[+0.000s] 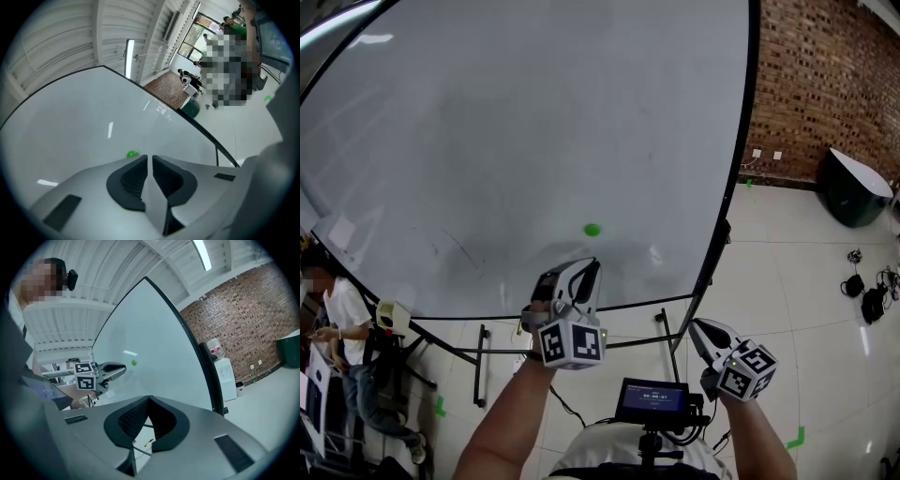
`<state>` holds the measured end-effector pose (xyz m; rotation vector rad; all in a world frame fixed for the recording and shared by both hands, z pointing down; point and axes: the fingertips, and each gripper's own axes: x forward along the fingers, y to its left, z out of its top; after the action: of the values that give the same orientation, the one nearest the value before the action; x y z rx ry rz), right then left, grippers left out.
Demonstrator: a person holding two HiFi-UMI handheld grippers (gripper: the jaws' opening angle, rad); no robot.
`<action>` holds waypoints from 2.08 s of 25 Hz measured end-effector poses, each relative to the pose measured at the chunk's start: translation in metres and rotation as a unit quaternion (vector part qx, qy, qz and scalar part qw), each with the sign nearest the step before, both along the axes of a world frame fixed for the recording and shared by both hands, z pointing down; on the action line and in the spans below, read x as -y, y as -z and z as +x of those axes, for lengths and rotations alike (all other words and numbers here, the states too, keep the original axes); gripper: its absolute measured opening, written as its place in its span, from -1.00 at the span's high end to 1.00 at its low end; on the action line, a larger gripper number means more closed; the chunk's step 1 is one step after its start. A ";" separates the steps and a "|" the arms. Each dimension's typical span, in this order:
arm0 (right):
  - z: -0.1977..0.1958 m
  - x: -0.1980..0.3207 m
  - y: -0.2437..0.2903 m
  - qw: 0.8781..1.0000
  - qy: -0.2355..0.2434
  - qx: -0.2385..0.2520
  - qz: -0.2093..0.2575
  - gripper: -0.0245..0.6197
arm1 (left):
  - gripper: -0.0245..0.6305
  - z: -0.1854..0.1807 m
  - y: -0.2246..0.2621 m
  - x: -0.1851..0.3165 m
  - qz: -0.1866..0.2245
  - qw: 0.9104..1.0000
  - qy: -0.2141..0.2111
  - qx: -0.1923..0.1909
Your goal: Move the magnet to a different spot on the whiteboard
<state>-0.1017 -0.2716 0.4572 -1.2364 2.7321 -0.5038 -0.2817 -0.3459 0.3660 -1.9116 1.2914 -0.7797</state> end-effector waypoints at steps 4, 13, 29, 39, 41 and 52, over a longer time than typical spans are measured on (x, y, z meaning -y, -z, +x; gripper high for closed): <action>0.006 -0.001 0.002 1.000 -0.004 -0.001 0.003 0.82 | 0.68 0.001 0.009 0.005 0.020 1.000 0.010 0.008; 0.019 -0.003 0.007 1.000 -0.020 0.001 0.011 0.82 | 0.45 0.004 0.024 0.025 0.056 0.996 0.032 0.061; 0.024 -0.001 0.006 1.000 -0.029 -0.008 0.010 0.82 | 0.37 0.004 0.018 0.057 0.064 0.989 0.073 0.112; 0.029 -0.006 0.001 0.999 -0.034 -0.009 0.005 0.82 | 0.46 0.003 0.019 0.060 0.096 0.981 0.085 0.146; 0.030 -0.005 0.000 0.999 -0.034 -0.009 0.006 0.82 | 0.46 0.002 0.018 0.060 0.097 0.981 0.086 0.142; 0.041 -0.008 -0.002 0.999 -0.041 -0.003 0.003 0.82 | 0.46 0.000 0.019 0.059 0.065 0.991 0.085 0.083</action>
<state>-0.0612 -0.2635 0.4588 -1.3430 2.6730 -0.4849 -0.2818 -0.4044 0.3473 -1.6135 1.3785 -0.8986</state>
